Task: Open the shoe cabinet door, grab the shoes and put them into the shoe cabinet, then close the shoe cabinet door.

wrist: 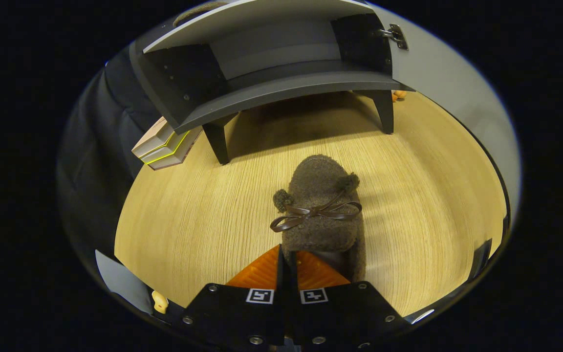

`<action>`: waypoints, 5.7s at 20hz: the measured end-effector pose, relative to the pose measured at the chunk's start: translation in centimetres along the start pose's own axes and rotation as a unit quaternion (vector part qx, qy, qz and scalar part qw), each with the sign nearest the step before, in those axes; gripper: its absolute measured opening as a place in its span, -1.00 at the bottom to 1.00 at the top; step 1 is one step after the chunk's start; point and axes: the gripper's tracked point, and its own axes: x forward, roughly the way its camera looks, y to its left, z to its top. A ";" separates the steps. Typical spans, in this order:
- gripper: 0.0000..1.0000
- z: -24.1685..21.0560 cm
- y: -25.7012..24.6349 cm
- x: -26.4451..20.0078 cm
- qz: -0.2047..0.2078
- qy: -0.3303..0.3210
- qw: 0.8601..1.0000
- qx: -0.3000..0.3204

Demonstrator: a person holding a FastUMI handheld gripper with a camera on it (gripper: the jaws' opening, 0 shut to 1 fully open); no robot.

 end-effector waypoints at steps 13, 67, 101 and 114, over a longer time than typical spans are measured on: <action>-0.89 8.1 -0.5 -11.6 -0.033 -0.105 0.994 -0.018; -0.57 46.3 5.3 -17.9 -0.018 -0.272 0.959 -0.081; -0.05 19.7 0.1 -55.6 -0.117 -0.431 0.894 -0.032; 0.10 14.0 -10.6 -58.9 -0.211 -0.413 0.886 0.015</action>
